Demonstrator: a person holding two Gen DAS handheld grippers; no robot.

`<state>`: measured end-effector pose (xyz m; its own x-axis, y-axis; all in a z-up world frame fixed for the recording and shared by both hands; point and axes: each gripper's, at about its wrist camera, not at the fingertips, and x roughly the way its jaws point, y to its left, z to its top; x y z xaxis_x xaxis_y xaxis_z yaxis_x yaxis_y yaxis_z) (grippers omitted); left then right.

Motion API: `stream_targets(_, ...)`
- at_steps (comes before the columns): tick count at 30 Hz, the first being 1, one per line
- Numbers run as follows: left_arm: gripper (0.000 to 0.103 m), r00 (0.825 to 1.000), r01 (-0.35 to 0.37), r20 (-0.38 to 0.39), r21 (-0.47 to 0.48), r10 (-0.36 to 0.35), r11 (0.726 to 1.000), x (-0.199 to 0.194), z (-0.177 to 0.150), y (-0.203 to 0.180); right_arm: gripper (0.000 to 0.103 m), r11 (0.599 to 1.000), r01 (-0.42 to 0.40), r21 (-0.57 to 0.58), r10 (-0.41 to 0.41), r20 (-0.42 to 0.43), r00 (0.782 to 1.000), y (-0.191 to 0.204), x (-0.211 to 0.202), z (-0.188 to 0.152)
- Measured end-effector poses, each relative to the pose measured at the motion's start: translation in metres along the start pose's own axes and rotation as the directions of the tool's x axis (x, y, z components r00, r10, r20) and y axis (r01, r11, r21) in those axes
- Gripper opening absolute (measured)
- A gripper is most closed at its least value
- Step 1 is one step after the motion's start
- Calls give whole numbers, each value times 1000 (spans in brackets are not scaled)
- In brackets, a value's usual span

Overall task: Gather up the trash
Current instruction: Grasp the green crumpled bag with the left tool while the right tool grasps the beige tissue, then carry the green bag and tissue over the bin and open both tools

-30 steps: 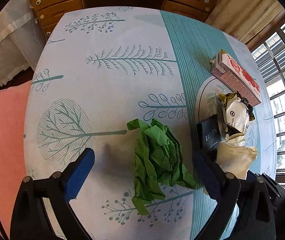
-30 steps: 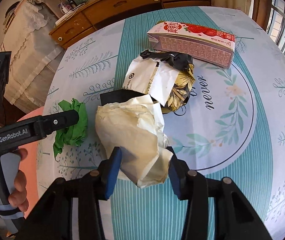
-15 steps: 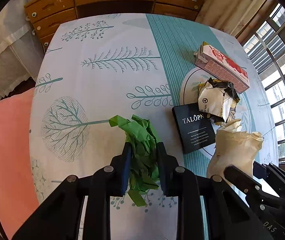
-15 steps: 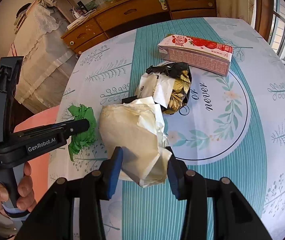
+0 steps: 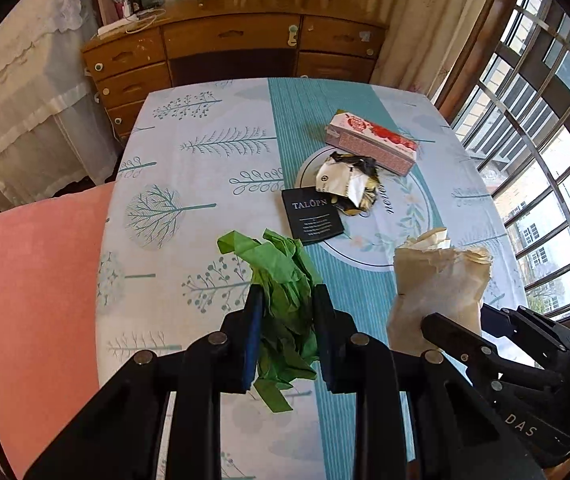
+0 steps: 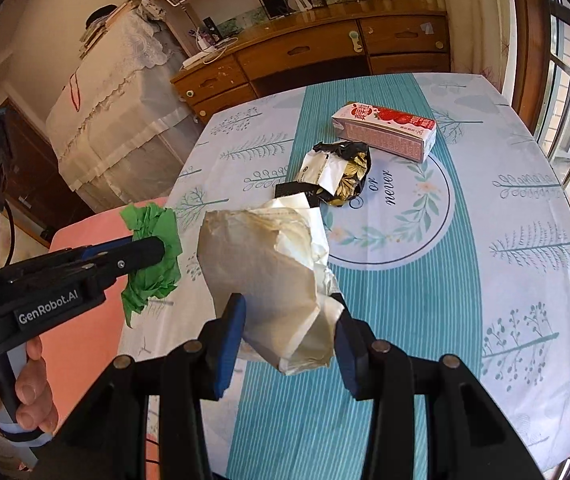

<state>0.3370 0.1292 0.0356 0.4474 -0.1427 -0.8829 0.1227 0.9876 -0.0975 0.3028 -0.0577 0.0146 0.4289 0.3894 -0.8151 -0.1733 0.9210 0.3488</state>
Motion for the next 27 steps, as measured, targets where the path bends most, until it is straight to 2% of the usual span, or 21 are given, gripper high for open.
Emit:
stream_targets(8,22,994,-25,110,-16,27,1000,-76,-64,-68,42,997,-31,-70,34,37,999,-28,-79,-60)
stream_targets(14,22,989,-25,146,-31,30,999,-117,-119,-122,42,995,-44,-93,48,42,998,-55,-129,-103)
stream_targets(19,22,991,-29,128,-32,33,999,-131,-159,-159,42,991,-59,-119,63,28,998,-70,-159,-140)
stream_targets(27,23,997,-55,55,27,53,998,-138,-202,-192,42,991,-90,-94,89,-18,996,-86,-172,-186)
